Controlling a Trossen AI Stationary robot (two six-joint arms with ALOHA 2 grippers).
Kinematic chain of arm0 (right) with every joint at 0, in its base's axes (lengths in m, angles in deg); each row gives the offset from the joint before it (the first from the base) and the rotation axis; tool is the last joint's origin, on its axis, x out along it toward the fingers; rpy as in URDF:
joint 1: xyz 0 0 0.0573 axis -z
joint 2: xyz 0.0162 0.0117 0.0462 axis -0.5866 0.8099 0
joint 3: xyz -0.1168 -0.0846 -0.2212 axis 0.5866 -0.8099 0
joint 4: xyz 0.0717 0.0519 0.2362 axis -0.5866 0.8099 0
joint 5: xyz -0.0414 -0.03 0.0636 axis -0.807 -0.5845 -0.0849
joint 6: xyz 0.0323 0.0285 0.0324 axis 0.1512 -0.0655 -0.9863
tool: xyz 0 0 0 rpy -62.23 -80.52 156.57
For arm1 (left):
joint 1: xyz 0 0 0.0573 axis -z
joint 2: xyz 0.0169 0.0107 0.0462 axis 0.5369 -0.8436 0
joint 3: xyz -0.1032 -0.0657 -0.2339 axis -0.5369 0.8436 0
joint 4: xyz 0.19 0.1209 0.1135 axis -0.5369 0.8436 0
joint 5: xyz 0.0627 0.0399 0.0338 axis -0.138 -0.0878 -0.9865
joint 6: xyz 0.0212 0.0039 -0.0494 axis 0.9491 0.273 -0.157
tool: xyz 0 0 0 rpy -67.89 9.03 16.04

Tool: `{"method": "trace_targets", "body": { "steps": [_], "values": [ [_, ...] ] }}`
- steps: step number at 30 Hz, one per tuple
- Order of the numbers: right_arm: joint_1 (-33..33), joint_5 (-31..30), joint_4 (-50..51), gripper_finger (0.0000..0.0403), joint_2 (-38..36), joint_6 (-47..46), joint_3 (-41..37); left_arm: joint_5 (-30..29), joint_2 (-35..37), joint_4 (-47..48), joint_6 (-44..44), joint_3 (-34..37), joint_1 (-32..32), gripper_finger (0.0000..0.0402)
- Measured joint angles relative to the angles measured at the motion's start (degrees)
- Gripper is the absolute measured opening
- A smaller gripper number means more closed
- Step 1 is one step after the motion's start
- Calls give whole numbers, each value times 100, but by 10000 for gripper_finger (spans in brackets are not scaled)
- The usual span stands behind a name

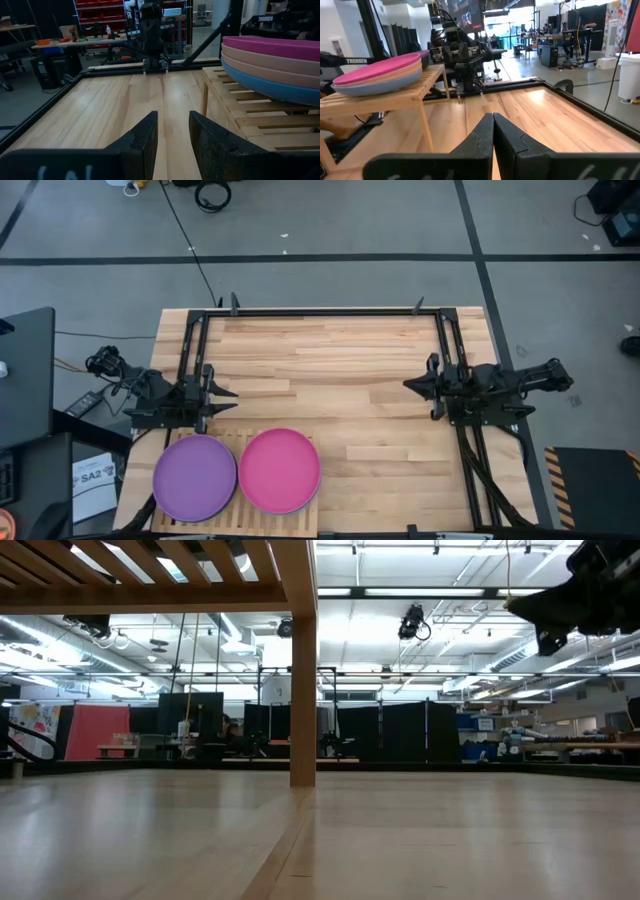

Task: Place and stack plates onto a shelf
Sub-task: Return to Home Position

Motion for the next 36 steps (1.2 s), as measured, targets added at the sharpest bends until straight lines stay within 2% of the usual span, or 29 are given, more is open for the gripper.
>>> {"method": "trace_targets", "body": {
  "steps": [9, 18, 24, 36],
  "values": [
    [4, -104, -571, 12, -69, 41, -529, -2, 0, -2, -5, 0, 0, 116],
    [11, -452, -586, 12, -79, 267, -529, -2, -4, 1, 0, 0, 0, 116],
    [11, -451, -592, 13, -76, -261, -527, -2, -4, 2, -9, 0, 2, 116],
    [11, -437, -615, 13, -76, -245, -527, -2, -4, 0, 30, 0, 0, 116]
  ]
}}
